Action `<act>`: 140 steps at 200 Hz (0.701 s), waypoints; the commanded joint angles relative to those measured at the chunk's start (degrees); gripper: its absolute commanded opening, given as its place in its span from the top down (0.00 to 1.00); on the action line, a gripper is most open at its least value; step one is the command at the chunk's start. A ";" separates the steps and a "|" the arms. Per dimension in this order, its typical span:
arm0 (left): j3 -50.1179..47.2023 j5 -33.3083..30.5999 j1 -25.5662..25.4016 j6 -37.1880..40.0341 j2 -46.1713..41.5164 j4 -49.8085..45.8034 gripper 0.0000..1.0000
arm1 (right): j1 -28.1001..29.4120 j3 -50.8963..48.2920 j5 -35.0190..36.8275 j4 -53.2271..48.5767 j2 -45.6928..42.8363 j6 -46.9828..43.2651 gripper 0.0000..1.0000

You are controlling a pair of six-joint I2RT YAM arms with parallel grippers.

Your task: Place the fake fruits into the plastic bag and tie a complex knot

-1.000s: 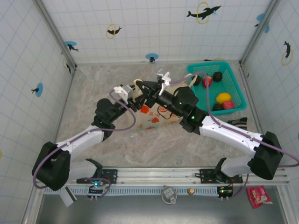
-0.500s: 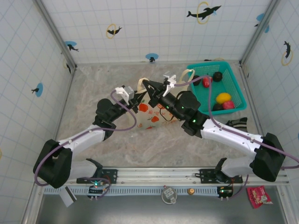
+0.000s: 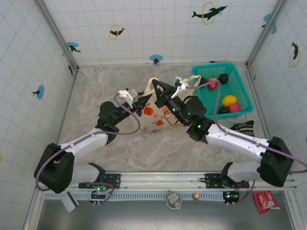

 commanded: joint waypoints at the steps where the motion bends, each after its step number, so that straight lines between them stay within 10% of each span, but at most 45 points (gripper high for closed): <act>1: 1.41 1.82 0.18 1.34 -0.92 -1.18 0.71 | 0.03 2.46 1.36 4.13 0.01 1.49 1.00; 67: 4.42 3.16 0.85 0.60 0.96 -2.03 0.70 | 0.19 2.69 0.42 3.87 0.36 2.48 1.00; 124: 4.79 5.57 0.86 1.25 1.35 -3.61 1.00 | 0.09 2.73 0.62 2.29 0.10 1.08 1.00; 140: 3.57 1.55 1.10 0.03 -0.05 -3.55 1.00 | -0.53 3.38 -0.42 -0.58 -0.78 -2.77 0.61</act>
